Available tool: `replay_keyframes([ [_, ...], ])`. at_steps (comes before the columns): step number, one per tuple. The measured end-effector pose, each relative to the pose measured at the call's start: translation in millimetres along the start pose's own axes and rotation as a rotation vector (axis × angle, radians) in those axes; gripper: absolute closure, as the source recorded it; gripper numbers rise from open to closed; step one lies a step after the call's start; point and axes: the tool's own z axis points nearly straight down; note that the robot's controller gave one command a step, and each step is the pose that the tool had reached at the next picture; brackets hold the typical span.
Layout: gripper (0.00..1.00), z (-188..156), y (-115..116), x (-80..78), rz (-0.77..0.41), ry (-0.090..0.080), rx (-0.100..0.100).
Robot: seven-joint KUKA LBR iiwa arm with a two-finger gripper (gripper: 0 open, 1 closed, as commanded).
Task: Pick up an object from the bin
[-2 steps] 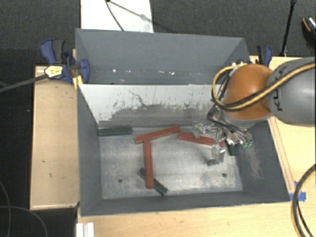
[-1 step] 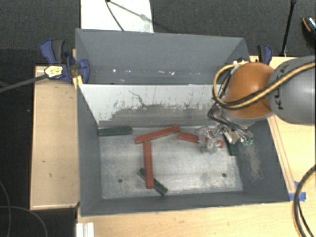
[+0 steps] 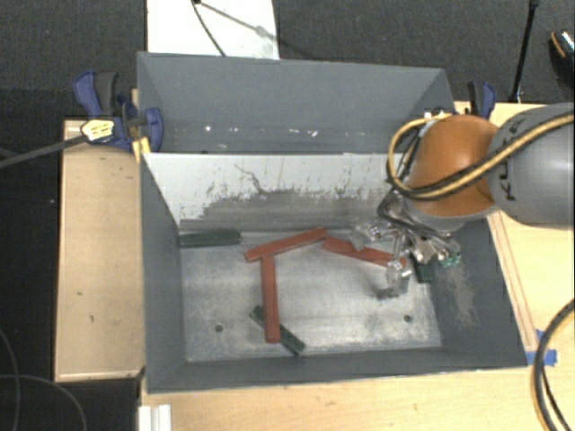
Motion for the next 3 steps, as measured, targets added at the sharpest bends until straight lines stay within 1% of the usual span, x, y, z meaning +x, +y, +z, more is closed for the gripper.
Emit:
replay_keyframes([
  [1, 0.00, 0.0, -20.0, 0.3, 0.198, -0.003, 0.002],
  [2, 1.00, -0.1, -19.5, 0.2, 0.196, -0.003, 0.002],
  [3, 1.00, -135.1, -27.0, 5.2, 0.169, -0.008, 0.005],
])
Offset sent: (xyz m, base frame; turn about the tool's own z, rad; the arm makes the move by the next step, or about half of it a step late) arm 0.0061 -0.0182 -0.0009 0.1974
